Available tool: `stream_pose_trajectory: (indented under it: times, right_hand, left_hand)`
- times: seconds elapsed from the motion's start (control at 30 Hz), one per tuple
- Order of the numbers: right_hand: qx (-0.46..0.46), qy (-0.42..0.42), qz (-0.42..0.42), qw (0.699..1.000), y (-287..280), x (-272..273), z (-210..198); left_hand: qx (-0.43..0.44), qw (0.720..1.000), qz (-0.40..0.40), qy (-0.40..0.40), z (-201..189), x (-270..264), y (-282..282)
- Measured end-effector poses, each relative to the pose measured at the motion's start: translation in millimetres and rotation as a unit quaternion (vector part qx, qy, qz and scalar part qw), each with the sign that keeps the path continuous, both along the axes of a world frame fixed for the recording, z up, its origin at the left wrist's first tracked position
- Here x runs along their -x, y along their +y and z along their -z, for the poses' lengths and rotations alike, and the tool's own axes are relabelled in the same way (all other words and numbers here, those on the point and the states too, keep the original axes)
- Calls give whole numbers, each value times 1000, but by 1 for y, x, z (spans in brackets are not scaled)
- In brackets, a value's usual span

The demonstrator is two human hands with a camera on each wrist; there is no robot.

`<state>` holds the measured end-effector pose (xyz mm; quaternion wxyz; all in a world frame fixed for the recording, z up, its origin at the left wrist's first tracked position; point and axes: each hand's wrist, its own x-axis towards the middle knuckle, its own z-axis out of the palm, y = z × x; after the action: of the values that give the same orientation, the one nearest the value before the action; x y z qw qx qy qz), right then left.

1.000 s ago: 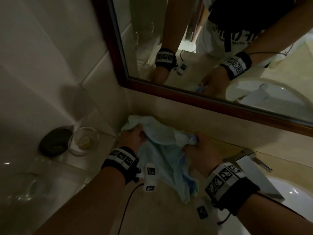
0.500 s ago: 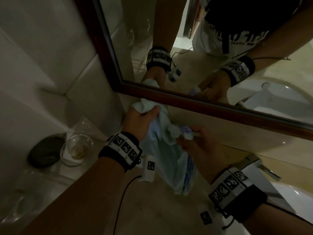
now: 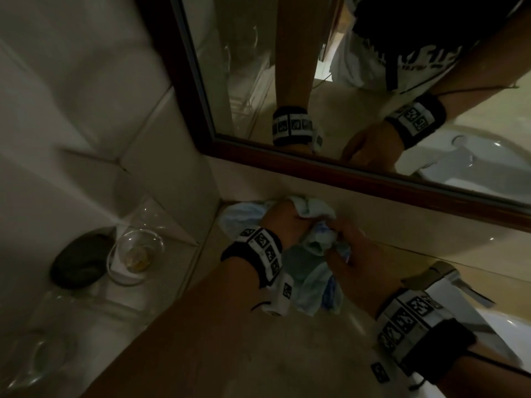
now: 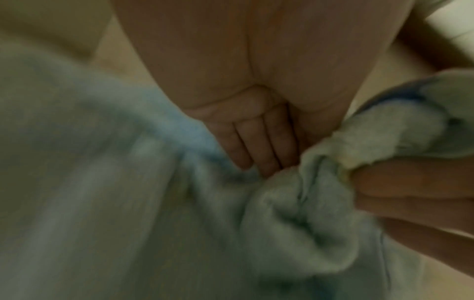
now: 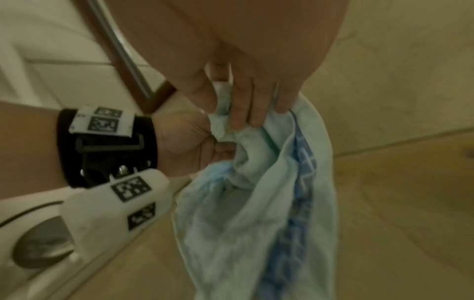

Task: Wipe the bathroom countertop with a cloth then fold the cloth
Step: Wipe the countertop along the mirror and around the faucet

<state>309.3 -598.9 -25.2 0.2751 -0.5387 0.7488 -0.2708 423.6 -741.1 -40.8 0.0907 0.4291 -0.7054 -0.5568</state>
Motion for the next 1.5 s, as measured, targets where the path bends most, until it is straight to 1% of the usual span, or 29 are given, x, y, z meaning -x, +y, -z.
stream_pose_trajectory:
  times: [0.03,0.07,0.1,0.13,0.17,0.2,0.23,0.3,0.33,0.37,0.43,0.47,0.53,0.6,0.67,0.7,0.77,0.83,0.9,0.97,1.03,1.07,1.13,1.2,1.27,1.33,1.37,1.43,1.5]
  right_hand:
    - [-34,10,-3,999,2,2,1]
    - [-64,21,-8,998,4,3,1]
    - [-87,30,-18,996,5,3,0]
    - [-98,30,-29,994,7,3,-2]
    - [-105,27,-37,993,8,3,-3]
    - [-110,22,-41,993,8,3,-3]
    - [-111,15,-44,993,8,3,-4]
    - [-106,7,-38,994,8,5,-1]
    - [-100,-1,-32,994,8,5,0]
    - [-92,-16,-24,995,9,5,0]
    - [-82,-50,-8,995,9,4,3]
    - [-86,-50,-3,995,10,4,3]
    - [-116,-25,2,993,9,4,2]
    - [-155,5,13,988,9,4,-2]
    - [-160,15,20,987,15,2,-7]
    - [-156,17,27,987,17,1,-9]
    - [-128,7,48,991,20,1,-15]
    - [-117,-11,66,991,19,3,-17]
    - [-116,-37,80,989,16,4,-14]
    - [-98,-48,85,990,15,1,-13]
    - [-82,-41,46,995,13,-4,-14]
    - [-86,-31,9,996,12,-7,-16]
    - [-102,4,-77,992,4,-13,-9]
    - [-129,42,-151,979,-8,-16,9]
    - [-164,89,-218,958,-22,-22,31]
    - [-197,160,-265,930,-31,-27,48]
    - [-205,190,-271,921,-36,-28,53]
    - [-200,234,-260,915,-42,-23,57]
    - [-210,259,-257,907,-45,-13,54]
  left_hand:
    - [-7,1000,-2,-4,13,3,1]
    - [-42,999,-26,8,31,6,4]
    - [-55,997,-46,3,53,6,4]
    - [-65,995,-69,-11,68,6,5]
    - [-66,995,-67,-17,77,6,5]
    - [-58,996,-66,-24,67,4,11]
    - [-47,994,-95,-26,56,0,15]
    - [-58,980,-191,1,44,-14,19]
    - [-64,972,-224,-6,41,-22,19]
    - [-57,965,-254,-43,34,-33,20]
    - [-9,942,-315,-116,27,-56,22]
    - [18,938,-321,-129,26,-65,26]
    - [61,943,-293,-144,27,-79,38]
    - [97,947,-240,-188,32,-90,53]
    - [153,939,-184,-247,36,-98,64]
    - [173,934,-169,-264,41,-100,67]
    - [189,926,-172,-278,48,-98,66]
    - [209,910,-194,-300,53,-89,54]
    - [203,908,-154,-332,57,-84,39]
    - [167,923,-106,-330,57,-82,27]
    - [134,942,-94,-293,61,-81,19]
    - [138,946,-96,-277,64,-80,17]
    - [148,951,-124,-240,71,-78,15]
    - [144,955,-162,-202,75,-80,14]
    - [173,949,-157,-213,76,-86,15]
    - [205,943,-121,-233,73,-90,16]
    - [205,943,-108,-240,72,-91,17]
    - [196,941,-103,-256,73,-88,19]
    - [174,936,-78,-297,78,-79,25]
